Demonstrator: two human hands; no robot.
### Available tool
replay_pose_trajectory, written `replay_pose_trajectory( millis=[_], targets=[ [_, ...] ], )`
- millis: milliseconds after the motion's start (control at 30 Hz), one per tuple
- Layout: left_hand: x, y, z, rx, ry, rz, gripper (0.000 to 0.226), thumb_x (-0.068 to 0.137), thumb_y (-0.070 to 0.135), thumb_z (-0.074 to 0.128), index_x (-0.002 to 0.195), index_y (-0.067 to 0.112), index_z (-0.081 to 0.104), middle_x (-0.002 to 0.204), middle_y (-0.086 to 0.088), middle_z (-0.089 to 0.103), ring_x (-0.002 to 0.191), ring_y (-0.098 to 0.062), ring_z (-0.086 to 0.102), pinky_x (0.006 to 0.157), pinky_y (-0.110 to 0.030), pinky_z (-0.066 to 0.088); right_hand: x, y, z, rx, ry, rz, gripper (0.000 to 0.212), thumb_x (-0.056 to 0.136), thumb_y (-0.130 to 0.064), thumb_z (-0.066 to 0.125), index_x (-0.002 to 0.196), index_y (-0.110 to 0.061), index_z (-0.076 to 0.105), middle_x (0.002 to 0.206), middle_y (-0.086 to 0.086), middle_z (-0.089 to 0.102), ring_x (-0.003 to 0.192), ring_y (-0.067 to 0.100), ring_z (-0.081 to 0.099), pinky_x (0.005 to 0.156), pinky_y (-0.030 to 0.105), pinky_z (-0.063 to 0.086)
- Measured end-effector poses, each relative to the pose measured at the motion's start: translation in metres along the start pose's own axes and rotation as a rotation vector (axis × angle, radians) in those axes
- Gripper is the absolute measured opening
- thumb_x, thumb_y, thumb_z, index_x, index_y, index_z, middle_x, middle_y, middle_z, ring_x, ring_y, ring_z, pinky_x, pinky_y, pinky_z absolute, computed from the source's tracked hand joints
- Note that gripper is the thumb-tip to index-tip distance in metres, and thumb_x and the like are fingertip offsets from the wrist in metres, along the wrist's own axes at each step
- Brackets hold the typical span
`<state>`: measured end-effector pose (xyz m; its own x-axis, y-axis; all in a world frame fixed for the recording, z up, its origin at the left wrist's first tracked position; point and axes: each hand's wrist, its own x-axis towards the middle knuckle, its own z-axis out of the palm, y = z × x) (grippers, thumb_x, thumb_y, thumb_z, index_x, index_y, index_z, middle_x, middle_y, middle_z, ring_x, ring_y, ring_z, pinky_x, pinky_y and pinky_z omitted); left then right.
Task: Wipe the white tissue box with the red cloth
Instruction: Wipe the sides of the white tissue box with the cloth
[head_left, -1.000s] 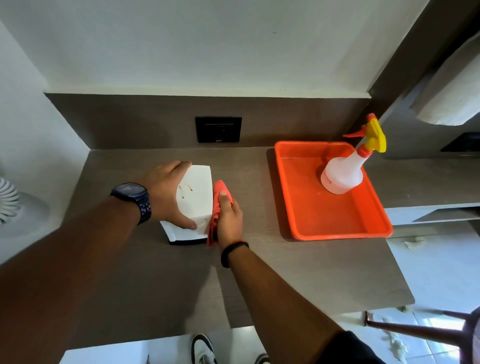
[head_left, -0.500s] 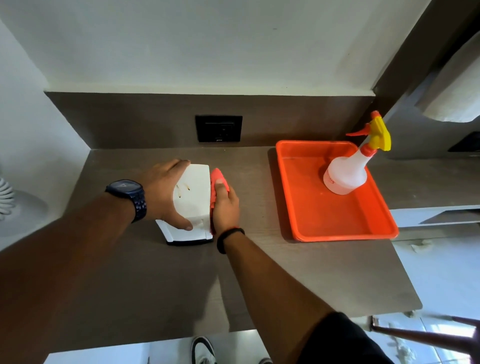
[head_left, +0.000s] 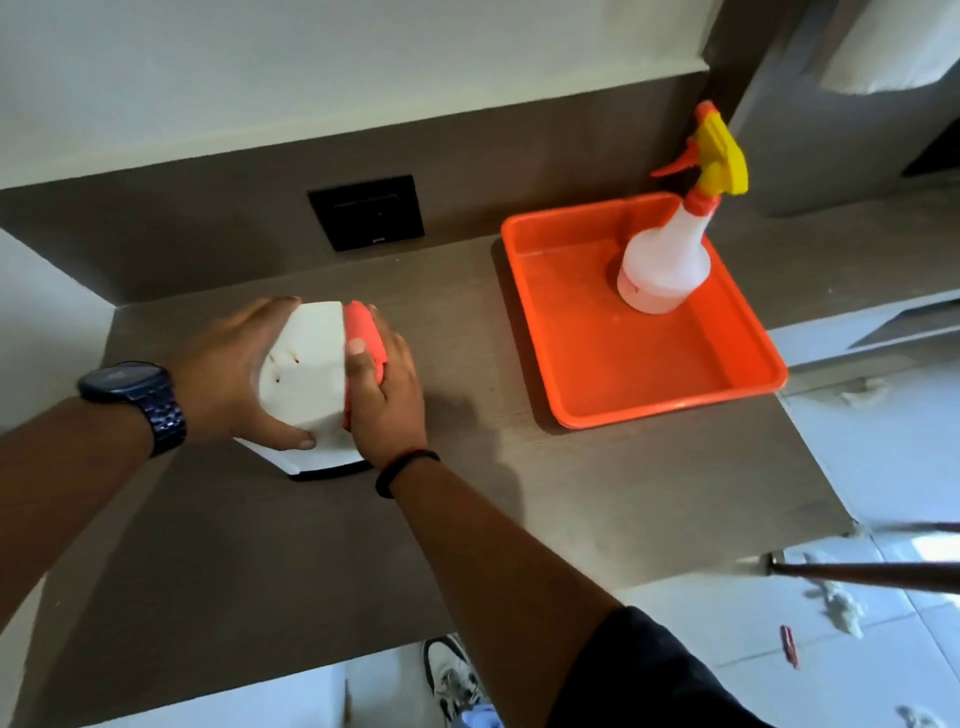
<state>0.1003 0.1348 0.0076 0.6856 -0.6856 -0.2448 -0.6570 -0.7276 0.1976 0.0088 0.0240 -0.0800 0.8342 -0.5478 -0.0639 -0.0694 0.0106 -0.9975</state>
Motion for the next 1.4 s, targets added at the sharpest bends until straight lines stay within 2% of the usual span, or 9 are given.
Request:
replay_pose_trajectory(
  millis=[133,333,433,567,800,1000,1200,1300,1400],
  targets=[
    [-0.001,0.003,-0.001,0.013,0.001,-0.008,0.147,0.021,0.072,0.067,0.146,0.01,0.022,0.151,-0.013,0.033,0.135,-0.033,0.035,0.109,-0.046,0.034,-0.02,0.006,0.0,0.02,0.046,0.087,0.06,0.089,-0.057,0.037,0.145,-0.033,0.037,0.153,0.002,0.043,0.141,0.021,0.037,0.115,0.052,0.032],
    [-0.002,0.001,-0.001,-0.024,-0.007,0.005,0.149,0.019,0.072,0.072,0.146,0.013,0.022,0.151,-0.01,0.033,0.134,-0.031,0.035,0.107,-0.045,0.035,-0.015,-0.012,0.001,-0.018,0.023,0.008,0.054,0.094,-0.053,0.037,0.145,-0.033,0.038,0.156,0.001,0.039,0.146,0.018,0.029,0.119,0.049,0.028],
    [0.0,-0.004,0.001,-0.038,-0.004,0.011,0.15,0.018,0.073,0.071,0.146,0.011,0.024,0.15,-0.013,0.033,0.135,-0.031,0.034,0.109,-0.042,0.031,0.012,-0.021,0.0,0.004,0.008,0.016,0.047,0.097,-0.045,0.039,0.14,-0.028,0.048,0.151,0.003,0.047,0.142,0.018,0.037,0.118,0.045,0.03],
    [0.001,-0.005,0.003,-0.06,-0.001,0.0,0.152,0.018,0.073,0.069,0.148,0.012,0.019,0.155,-0.012,0.027,0.14,-0.03,0.026,0.113,-0.041,0.026,0.018,-0.011,-0.003,0.096,0.01,0.167,0.041,0.098,-0.042,0.044,0.135,-0.027,0.056,0.144,0.003,0.056,0.135,0.021,0.047,0.116,0.046,0.035],
    [0.0,-0.001,0.0,-0.064,-0.007,-0.009,0.15,0.019,0.071,0.069,0.148,0.014,0.018,0.155,-0.009,0.027,0.139,-0.029,0.028,0.112,-0.044,0.031,-0.024,0.005,0.008,0.133,0.105,0.304,0.052,0.083,-0.072,0.039,0.121,-0.044,0.059,0.126,-0.011,0.063,0.12,0.015,0.056,0.105,0.047,0.046],
    [0.001,-0.004,0.001,-0.042,0.008,0.01,0.151,0.02,0.074,0.068,0.148,0.013,0.017,0.155,-0.009,0.027,0.139,-0.028,0.029,0.111,-0.04,0.03,0.01,-0.028,0.003,0.103,0.072,0.166,0.039,0.092,-0.051,0.048,0.122,-0.033,0.062,0.127,-0.003,0.067,0.12,0.017,0.058,0.106,0.046,0.046],
    [0.004,-0.008,0.003,-0.019,-0.01,0.006,0.153,0.02,0.079,0.065,0.149,0.013,0.014,0.156,-0.009,0.024,0.142,-0.027,0.024,0.115,-0.042,0.027,0.017,-0.031,-0.006,0.05,0.026,0.332,0.044,0.094,-0.052,0.048,0.13,-0.029,0.06,0.134,0.002,0.064,0.125,0.023,0.055,0.111,0.043,0.042],
    [0.004,-0.006,0.0,-0.002,-0.03,-0.01,0.153,0.021,0.078,0.067,0.149,0.017,0.011,0.158,-0.005,0.021,0.143,-0.025,0.022,0.115,-0.042,0.028,-0.003,-0.023,-0.01,0.028,0.014,0.406,0.043,0.089,-0.056,0.043,0.119,-0.034,0.064,0.121,0.001,0.07,0.113,0.024,0.062,0.103,0.046,0.049],
    [0.003,-0.003,-0.001,-0.032,-0.022,-0.032,0.149,0.029,0.067,0.083,0.149,0.018,0.011,0.158,-0.004,0.021,0.141,-0.025,0.023,0.114,-0.039,0.029,-0.016,-0.017,-0.014,0.078,0.027,0.438,0.042,0.082,-0.054,0.046,0.107,-0.029,0.069,0.107,0.0,0.074,0.103,0.023,0.066,0.097,0.049,0.053]
  ],
)
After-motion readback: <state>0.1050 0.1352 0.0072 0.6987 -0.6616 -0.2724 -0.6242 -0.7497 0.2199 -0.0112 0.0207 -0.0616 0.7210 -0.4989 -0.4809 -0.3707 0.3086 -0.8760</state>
